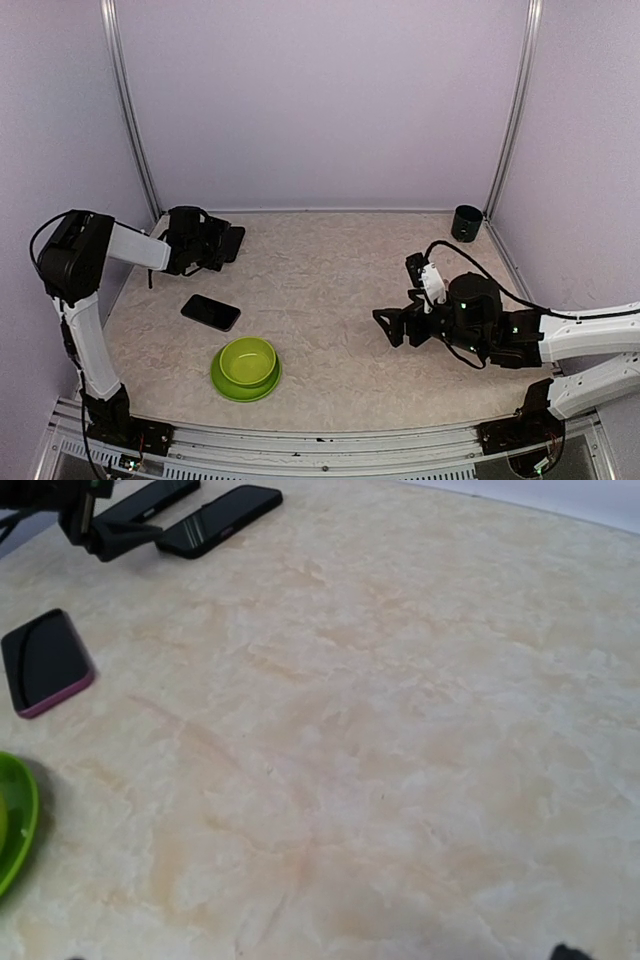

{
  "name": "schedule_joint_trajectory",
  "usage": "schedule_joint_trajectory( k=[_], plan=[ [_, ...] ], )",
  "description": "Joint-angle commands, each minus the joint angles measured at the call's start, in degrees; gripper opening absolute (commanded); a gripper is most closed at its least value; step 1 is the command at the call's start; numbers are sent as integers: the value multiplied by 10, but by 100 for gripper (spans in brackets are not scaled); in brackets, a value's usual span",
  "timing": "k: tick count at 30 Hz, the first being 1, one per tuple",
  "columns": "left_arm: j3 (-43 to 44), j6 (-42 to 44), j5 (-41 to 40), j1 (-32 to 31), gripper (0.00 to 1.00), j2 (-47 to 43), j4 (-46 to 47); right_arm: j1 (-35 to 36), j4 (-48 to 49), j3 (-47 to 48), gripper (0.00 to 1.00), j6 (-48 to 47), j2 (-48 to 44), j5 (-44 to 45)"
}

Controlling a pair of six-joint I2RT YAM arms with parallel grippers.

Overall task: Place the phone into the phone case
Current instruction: Place the phone with the phone case at the corner of the board, then move the phone to the center of the board.

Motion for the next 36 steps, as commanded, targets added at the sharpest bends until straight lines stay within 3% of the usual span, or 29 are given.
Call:
schedule_joint_trajectory(
  k=[1,3,14,22,29,36],
  plan=[
    [-17,21,8,-4,91,-52,19,-4,-16,27,99,3,-2,14],
    [-33,29,9,-6,99,-74,20,-4,-43,45,99,20,-1,22],
    [-147,94,-17,-40,99,-220,16,-4,-138,154,100,141,-18,-99],
    [-191,143,-33,-69,99,-297,-21,-4,-132,212,99,233,-28,-201],
    [-206,206,-70,-121,99,-340,-98,-17,-58,208,100,334,-46,-260],
    [-219,210,-95,-139,99,-381,-188,-68,60,186,100,404,-46,-352]
  ],
)
